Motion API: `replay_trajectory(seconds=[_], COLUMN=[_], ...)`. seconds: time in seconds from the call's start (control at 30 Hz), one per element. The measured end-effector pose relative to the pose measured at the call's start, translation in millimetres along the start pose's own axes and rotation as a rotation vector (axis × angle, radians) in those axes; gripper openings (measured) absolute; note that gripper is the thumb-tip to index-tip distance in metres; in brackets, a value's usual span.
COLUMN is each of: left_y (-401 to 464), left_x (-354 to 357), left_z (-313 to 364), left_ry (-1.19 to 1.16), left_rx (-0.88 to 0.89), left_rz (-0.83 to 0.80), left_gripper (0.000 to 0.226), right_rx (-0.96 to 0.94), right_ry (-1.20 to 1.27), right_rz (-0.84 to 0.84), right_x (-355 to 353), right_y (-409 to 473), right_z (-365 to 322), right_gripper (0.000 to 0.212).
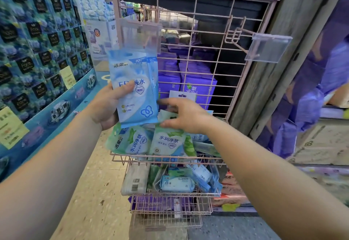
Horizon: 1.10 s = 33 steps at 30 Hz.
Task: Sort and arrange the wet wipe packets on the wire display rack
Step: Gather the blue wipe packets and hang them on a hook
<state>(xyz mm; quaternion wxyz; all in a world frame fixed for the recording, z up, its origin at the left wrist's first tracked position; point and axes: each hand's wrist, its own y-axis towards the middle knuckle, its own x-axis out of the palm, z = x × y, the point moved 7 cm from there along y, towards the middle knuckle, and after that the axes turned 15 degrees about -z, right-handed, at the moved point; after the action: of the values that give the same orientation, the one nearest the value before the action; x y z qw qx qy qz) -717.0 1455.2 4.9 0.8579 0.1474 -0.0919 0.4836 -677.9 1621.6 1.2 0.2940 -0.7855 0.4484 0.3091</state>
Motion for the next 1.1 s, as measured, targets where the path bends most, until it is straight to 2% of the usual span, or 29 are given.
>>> replay_trajectory(seconds=[0.07, 0.2, 0.33, 0.4, 0.47, 0.53, 0.57, 0.63, 0.7, 0.8, 0.93, 1.1], left_y=[-2.3, -1.6, 8.4, 16.4, 23.6, 29.0, 30.9, 33.6, 34.9, 34.6, 32.2, 31.6], left_x=[-2.1, 1.5, 19.9, 32.8, 49.1, 66.3, 73.8, 83.0, 84.4, 75.7, 59.1, 45.9], left_z=[0.1, 1.4, -1.0, -4.4, -7.3, -9.9, -11.2, -15.1, -20.3, -26.6, -29.7, -27.7], left_ry=[-0.005, -0.014, -0.032, -0.031, -0.035, -0.035, -0.032, 0.0, 0.034, 0.032, -0.02, -0.056], left_rx=[-0.002, 0.009, 0.023, 0.037, 0.042, 0.04, 0.043, 0.037, 0.013, -0.018, -0.018, 0.001], left_rz=[0.009, -0.01, -0.093, -0.135, -0.165, -0.191, -0.198, -0.197, -0.178, -0.128, -0.056, -0.002], left_gripper=[0.02, 0.024, 0.063, 0.072, 0.067, 0.053, 0.044, 0.031, 0.03, 0.024, 0.036, 0.023], right_rx=[-0.029, 0.02, 0.223, 0.395, 0.563, 0.686, 0.72, 0.752, 0.746, 0.635, 0.47, 0.301], right_ry=[0.244, 0.39, 0.319, 0.149, 0.017, -0.06, -0.107, -0.183, -0.198, -0.129, 0.05, 0.502], right_rz=[0.125, 0.391, 0.496, 0.445, 0.285, 0.142, 0.091, 0.052, 0.074, 0.109, 0.241, 0.204], right_x=[-12.5, -64.0, -93.3, -89.9, -70.1, -46.2, -37.9, -32.4, -38.7, -51.6, -76.9, -86.7], right_y=[-5.5, -40.7, -83.7, -95.5, -96.5, -93.0, -90.4, -88.9, -91.8, -97.5, -108.8, -114.0], right_z=[11.7, 50.0, 105.3, 127.8, 144.3, 154.8, 158.4, 158.8, 152.4, 140.1, 132.9, 156.5], right_gripper=[0.054, 0.013, 0.011, 0.019, 0.053, 0.081, 0.084, 0.065, 0.032, 0.012, 0.015, 0.028])
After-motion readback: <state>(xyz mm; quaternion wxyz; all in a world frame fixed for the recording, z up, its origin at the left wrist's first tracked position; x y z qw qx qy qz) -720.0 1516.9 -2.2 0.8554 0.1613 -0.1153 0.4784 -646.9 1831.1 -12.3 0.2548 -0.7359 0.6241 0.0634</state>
